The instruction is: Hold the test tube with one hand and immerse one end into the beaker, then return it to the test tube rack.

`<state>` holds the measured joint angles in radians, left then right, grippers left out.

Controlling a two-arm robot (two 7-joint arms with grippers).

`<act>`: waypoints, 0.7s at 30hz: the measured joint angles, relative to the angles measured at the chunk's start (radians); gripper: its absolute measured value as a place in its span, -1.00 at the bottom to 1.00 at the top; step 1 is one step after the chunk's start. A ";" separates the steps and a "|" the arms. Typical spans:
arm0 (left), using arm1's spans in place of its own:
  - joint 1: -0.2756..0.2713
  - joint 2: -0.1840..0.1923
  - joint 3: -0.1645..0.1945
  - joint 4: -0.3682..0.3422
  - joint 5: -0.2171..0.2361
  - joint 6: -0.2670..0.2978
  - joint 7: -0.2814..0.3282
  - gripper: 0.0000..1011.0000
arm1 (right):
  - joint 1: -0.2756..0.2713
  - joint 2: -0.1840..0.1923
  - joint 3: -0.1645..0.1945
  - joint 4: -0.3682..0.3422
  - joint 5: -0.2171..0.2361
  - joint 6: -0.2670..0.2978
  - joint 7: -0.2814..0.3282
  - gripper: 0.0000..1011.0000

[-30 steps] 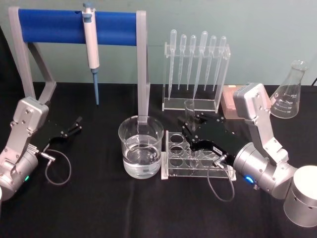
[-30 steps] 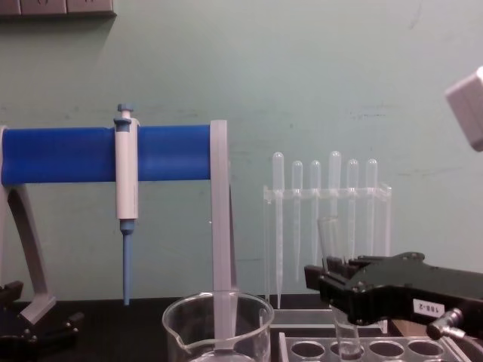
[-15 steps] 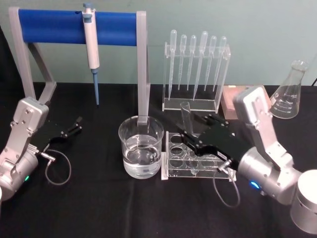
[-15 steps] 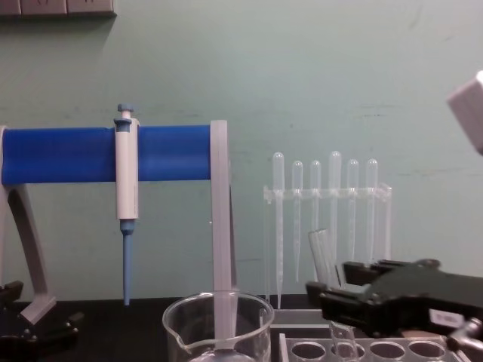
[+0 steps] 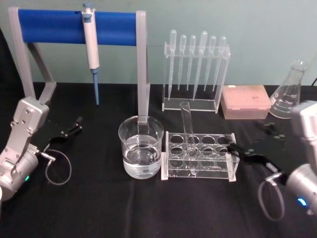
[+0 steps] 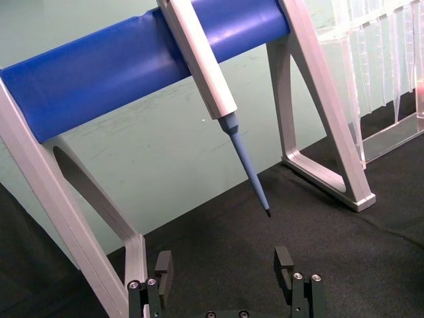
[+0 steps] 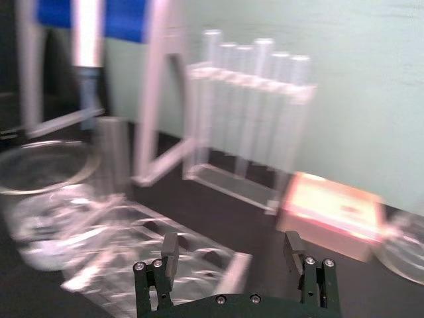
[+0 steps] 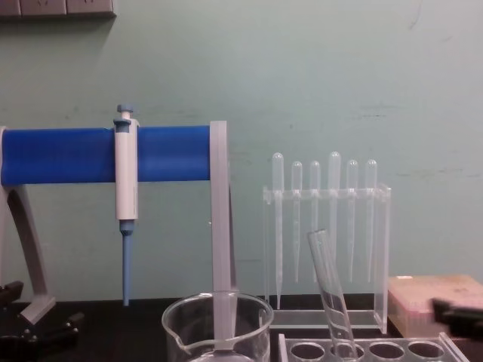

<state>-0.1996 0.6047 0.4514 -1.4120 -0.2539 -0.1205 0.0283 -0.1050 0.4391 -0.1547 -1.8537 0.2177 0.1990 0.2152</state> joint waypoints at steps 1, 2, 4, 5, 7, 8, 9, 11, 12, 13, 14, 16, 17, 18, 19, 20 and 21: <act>0.000 0.000 0.000 0.000 0.000 0.000 0.000 0.98 | -0.003 -0.004 0.012 0.007 0.000 -0.011 -0.009 0.98; 0.000 0.000 0.000 0.000 0.000 0.000 0.000 0.98 | -0.006 -0.015 0.035 0.025 -0.003 -0.031 -0.028 0.98; 0.000 0.000 0.000 0.000 0.000 0.000 0.000 0.98 | -0.005 -0.028 0.051 0.046 -0.010 -0.055 -0.047 0.98; 0.000 0.000 0.000 0.000 0.000 0.000 0.000 0.98 | 0.001 -0.044 0.063 0.076 -0.021 -0.081 -0.070 0.98; 0.000 0.000 0.000 0.000 0.000 0.000 0.000 0.98 | 0.015 -0.067 0.068 0.125 -0.050 -0.126 -0.104 0.98; 0.000 0.000 0.000 0.000 0.000 0.000 0.000 0.98 | 0.020 -0.075 0.068 0.143 -0.062 -0.145 -0.112 0.98; 0.000 0.000 0.000 0.000 0.000 0.000 0.000 0.98 | 0.025 -0.082 0.067 0.162 -0.072 -0.162 -0.121 0.98; 0.000 0.000 0.000 0.000 0.000 0.000 0.000 0.98 | 0.036 -0.101 0.062 0.208 -0.102 -0.207 -0.144 0.98; 0.000 0.000 0.000 0.000 0.000 0.000 0.000 0.98 | 0.039 -0.106 0.061 0.217 -0.109 -0.216 -0.149 0.98; 0.000 0.000 0.000 0.000 0.000 0.000 0.000 0.98 | 0.041 -0.111 0.060 0.227 -0.116 -0.226 -0.154 0.98; 0.000 0.000 0.000 0.000 0.000 0.000 0.000 0.98 | 0.045 -0.120 0.059 0.245 -0.131 -0.241 -0.163 0.98; 0.000 0.000 0.000 0.000 0.000 0.000 0.000 0.98 | 0.045 -0.122 0.058 0.248 -0.133 -0.245 -0.165 0.98; 0.000 0.000 0.000 0.000 0.000 0.000 0.000 0.98 | 0.045 -0.120 0.058 0.245 -0.132 -0.244 -0.165 0.98; 0.000 0.000 0.000 0.000 0.000 0.000 0.000 0.98 | 0.045 -0.120 0.058 0.245 -0.132 -0.244 -0.165 0.98; 0.000 0.000 0.000 0.000 0.000 0.000 0.000 0.98 | 0.045 -0.120 0.058 0.244 -0.131 -0.243 -0.165 0.98; 0.000 0.000 0.000 0.000 0.000 0.000 0.000 0.98 | 0.045 -0.119 0.058 0.243 -0.131 -0.242 -0.164 0.98; 0.000 0.000 0.000 0.000 0.000 0.000 0.000 0.98 | 0.045 -0.118 0.058 0.241 -0.129 -0.241 -0.164 0.98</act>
<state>-0.1995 0.6046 0.4514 -1.4120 -0.2538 -0.1205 0.0283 -0.0602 0.3211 -0.0967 -1.6128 0.0883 -0.0417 0.0510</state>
